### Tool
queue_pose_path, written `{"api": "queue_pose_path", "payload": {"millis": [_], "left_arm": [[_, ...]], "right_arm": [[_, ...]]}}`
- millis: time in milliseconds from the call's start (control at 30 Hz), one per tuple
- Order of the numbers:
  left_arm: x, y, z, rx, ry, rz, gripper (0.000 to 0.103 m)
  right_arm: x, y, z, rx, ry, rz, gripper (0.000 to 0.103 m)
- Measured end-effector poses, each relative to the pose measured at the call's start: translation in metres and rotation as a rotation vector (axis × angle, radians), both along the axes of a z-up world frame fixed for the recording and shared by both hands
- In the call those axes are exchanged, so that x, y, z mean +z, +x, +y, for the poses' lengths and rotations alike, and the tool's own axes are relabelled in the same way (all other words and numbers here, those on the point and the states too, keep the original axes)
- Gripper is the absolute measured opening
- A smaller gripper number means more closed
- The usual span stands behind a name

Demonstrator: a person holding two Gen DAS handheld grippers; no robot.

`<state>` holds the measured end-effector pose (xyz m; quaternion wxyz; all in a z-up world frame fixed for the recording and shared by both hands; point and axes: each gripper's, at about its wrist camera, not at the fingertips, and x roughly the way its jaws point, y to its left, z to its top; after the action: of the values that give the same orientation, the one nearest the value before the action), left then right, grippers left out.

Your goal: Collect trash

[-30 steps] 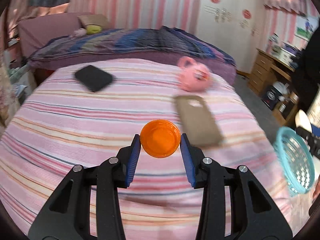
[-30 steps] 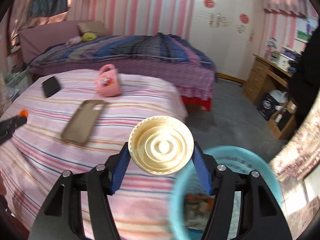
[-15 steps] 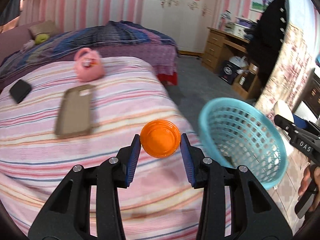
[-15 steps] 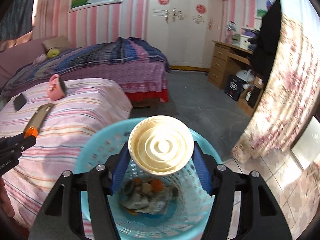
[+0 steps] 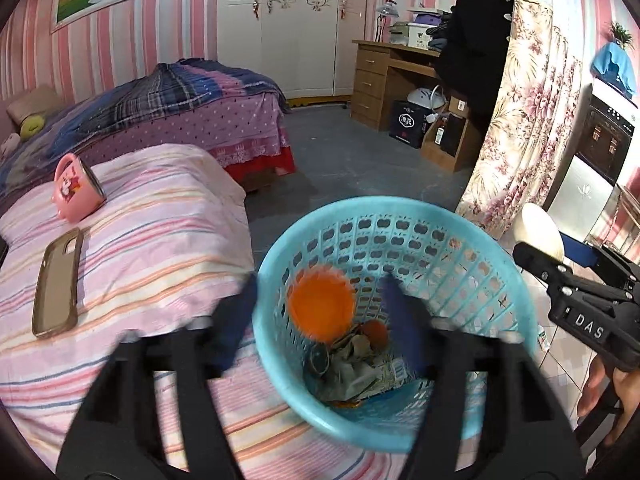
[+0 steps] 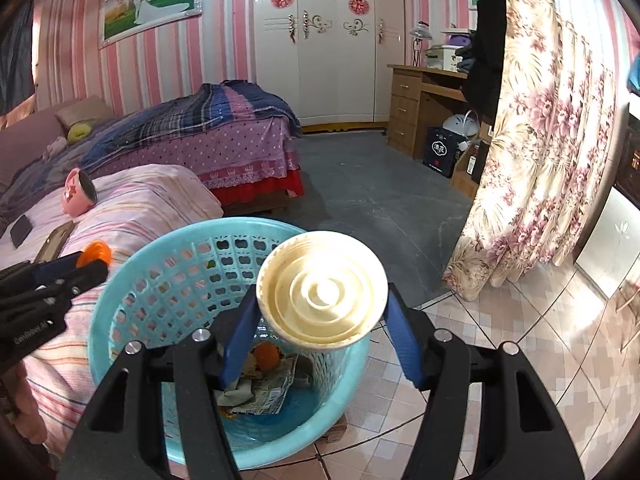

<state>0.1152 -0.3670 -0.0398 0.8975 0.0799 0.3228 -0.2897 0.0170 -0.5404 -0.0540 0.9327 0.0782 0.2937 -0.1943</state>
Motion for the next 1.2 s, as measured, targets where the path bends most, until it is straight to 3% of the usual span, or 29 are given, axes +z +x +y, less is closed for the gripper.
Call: {"api": "queue_pose_path", "payload": {"millis": [33,133,467,567,667,700,933,1200], "left_arm": [[0.002,0.000,0.001,0.008,-0.002,-0.010,0.087],[0.006,0.002,0.008,0.023,-0.002,-0.017,0.092],[0.024,0.008,0.079,0.177,0.016,-0.055,0.097],[0.031,0.002,0.106,0.225,0.008,-0.066,0.097],[0.038,-0.006,0.130,0.256,0.001,-0.074,0.097],[0.040,-0.009,0.136,0.264,-0.001,-0.076,0.097],[0.057,-0.039,0.192,0.329,-0.031,-0.099,0.098],[0.072,-0.080,0.243,0.378,-0.057,-0.155,0.098]], "right_arm": [[0.000,0.000,0.000,0.001,0.001,-0.001,0.061],[-0.003,0.002,0.002,0.013,0.004,-0.001,0.061],[-0.006,0.027,0.019,0.061,0.025,0.005,0.061],[-0.001,0.034,0.028,0.071,0.040,0.006,0.082],[0.004,0.036,0.040,0.075,0.035,0.006,0.089],[0.006,0.034,0.045,0.078,0.037,-0.001,0.096],[0.025,0.027,0.076,0.098,0.046,-0.013,0.098],[0.055,-0.002,0.142,0.178,0.032,-0.071,0.098]]}}
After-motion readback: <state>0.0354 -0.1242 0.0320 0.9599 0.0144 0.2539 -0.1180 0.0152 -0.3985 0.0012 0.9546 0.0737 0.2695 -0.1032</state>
